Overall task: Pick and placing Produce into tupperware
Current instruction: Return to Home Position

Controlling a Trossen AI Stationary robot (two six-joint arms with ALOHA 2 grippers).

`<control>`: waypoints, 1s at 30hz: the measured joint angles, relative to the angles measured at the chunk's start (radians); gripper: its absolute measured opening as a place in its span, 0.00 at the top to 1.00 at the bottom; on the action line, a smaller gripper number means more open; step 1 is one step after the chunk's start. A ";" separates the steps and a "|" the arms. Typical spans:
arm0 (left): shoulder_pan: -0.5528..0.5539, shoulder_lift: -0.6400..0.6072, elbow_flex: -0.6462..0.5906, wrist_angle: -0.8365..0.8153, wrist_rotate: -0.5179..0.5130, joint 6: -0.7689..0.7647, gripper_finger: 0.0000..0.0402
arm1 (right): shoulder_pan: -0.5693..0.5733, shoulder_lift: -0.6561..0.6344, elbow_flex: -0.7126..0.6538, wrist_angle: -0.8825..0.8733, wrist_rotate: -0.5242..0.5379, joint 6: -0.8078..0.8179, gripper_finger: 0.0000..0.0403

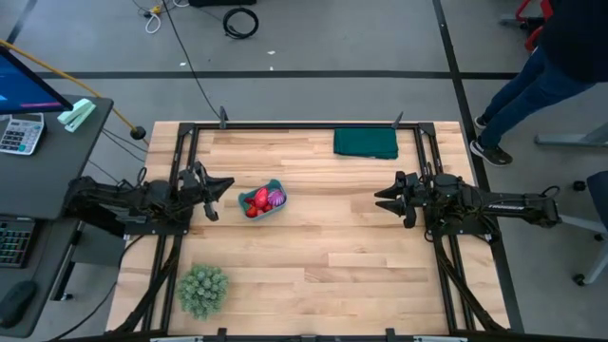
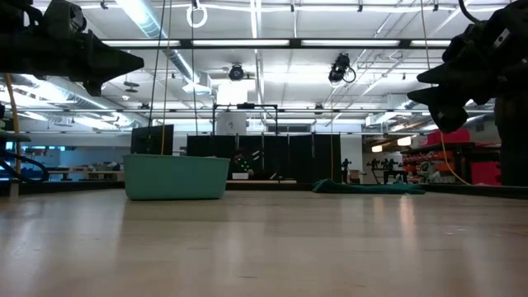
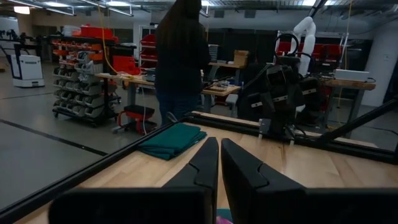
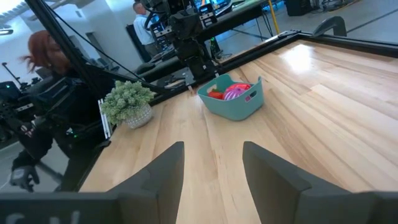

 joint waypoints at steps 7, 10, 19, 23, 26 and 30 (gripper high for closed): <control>0.000 0.000 0.000 0.000 0.000 0.000 0.92 | 0.000 0.000 0.000 0.000 0.000 0.000 0.57; 0.000 0.000 0.000 0.000 0.000 0.000 0.91 | 0.000 0.000 0.000 0.000 0.000 0.000 0.57; 0.000 0.000 0.000 0.000 0.000 0.000 0.92 | 0.000 0.000 0.000 0.000 0.000 0.000 0.57; 0.000 0.000 0.000 0.000 0.000 0.000 0.94 | 0.000 0.000 0.000 0.000 0.000 0.000 0.57; 0.000 0.000 0.000 0.000 0.000 0.000 0.94 | 0.000 0.000 0.000 0.000 0.000 0.000 0.57; 0.000 0.000 0.000 0.000 0.000 0.000 0.93 | 0.000 0.000 0.000 0.000 0.000 0.000 0.57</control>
